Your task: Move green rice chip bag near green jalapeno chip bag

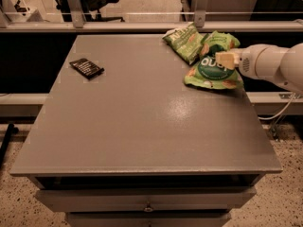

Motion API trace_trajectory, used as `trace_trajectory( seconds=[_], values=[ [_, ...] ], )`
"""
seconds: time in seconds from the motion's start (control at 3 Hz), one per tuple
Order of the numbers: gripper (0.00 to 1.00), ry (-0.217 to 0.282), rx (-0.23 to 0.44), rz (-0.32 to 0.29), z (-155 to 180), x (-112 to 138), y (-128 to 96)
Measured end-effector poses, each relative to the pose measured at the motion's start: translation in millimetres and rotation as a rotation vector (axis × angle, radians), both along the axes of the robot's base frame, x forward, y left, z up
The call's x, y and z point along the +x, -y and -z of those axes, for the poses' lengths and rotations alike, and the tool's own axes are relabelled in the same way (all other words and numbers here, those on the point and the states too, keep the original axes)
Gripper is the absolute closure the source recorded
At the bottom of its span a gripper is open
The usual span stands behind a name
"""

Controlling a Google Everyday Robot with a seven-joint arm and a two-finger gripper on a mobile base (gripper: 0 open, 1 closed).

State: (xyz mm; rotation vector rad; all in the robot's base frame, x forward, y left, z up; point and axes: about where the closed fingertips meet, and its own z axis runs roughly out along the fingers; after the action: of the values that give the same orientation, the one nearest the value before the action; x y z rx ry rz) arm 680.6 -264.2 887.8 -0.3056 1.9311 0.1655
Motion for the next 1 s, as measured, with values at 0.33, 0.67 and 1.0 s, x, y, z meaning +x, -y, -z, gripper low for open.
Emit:
trace_trajectory(
  seconds=[0.33,0.67,1.0],
  values=[
    [0.6,-0.002,0.015,0.013,8.4,5.5,-5.2],
    [0.36,0.007,0.017,0.028,10.7,6.8,-6.1],
    [0.13,0.024,0.006,0.029,5.0,4.5,-4.8]
  ],
)
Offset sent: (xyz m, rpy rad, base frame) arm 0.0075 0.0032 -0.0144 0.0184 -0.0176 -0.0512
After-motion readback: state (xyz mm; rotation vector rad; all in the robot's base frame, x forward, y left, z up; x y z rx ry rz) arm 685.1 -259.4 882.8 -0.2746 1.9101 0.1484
